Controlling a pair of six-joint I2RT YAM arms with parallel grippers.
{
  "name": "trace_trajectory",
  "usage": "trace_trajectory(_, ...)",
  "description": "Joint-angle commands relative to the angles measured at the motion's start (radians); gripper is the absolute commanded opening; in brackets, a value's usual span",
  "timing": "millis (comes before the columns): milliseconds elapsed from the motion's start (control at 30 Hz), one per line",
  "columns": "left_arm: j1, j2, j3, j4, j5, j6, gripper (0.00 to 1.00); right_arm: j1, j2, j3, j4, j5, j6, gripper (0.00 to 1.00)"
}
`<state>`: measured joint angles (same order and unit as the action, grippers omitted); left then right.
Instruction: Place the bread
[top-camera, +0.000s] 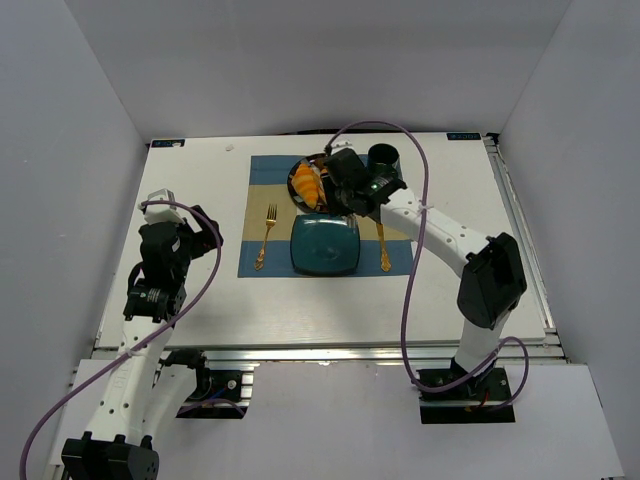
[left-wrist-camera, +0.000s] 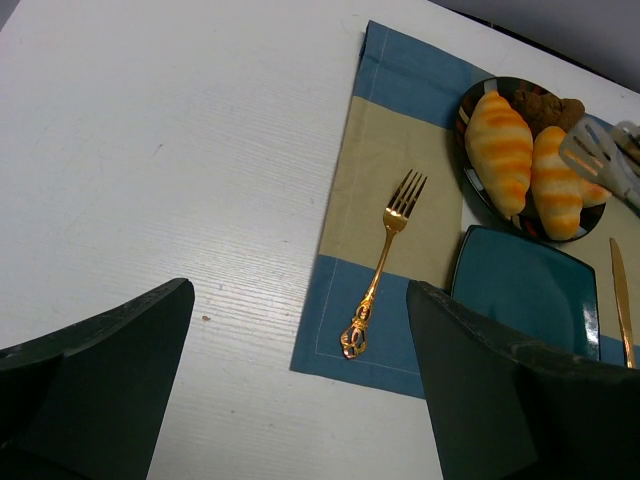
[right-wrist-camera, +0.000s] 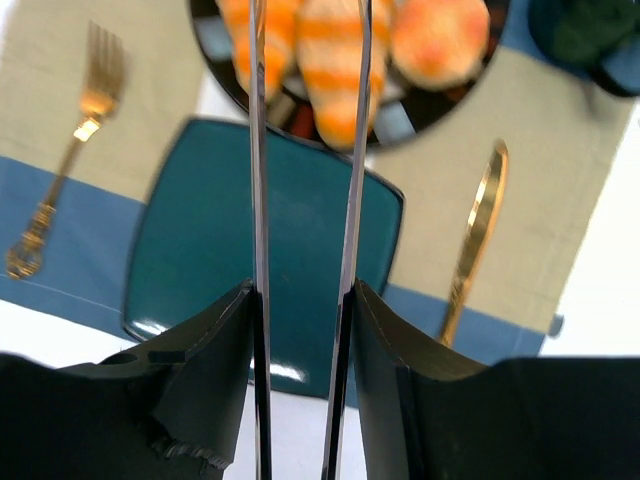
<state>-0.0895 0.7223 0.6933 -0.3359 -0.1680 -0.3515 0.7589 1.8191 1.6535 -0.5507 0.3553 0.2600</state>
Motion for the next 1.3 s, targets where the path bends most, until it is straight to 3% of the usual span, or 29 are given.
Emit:
trace_trajectory(0,-0.004,-0.012,-0.003,0.006,0.013,0.006,0.98,-0.003,-0.089,-0.063,0.057,0.031,0.021,0.48)
trace_trajectory(167,-0.004,-0.011,-0.003,0.008,0.013,0.006,0.98,-0.001,-0.13,-0.158,0.092,0.028,0.024,0.48)
trace_trajectory(733,-0.004,-0.006,-0.003,0.008,0.013,0.006,0.98,-0.035,-0.084,-0.236,0.143,0.008,0.044,0.54)
trace_trajectory(1267,-0.004,-0.003,-0.003,0.006,0.01,0.006,0.98,-0.063,-0.101,-0.239,0.161,-0.073,0.051,0.3)
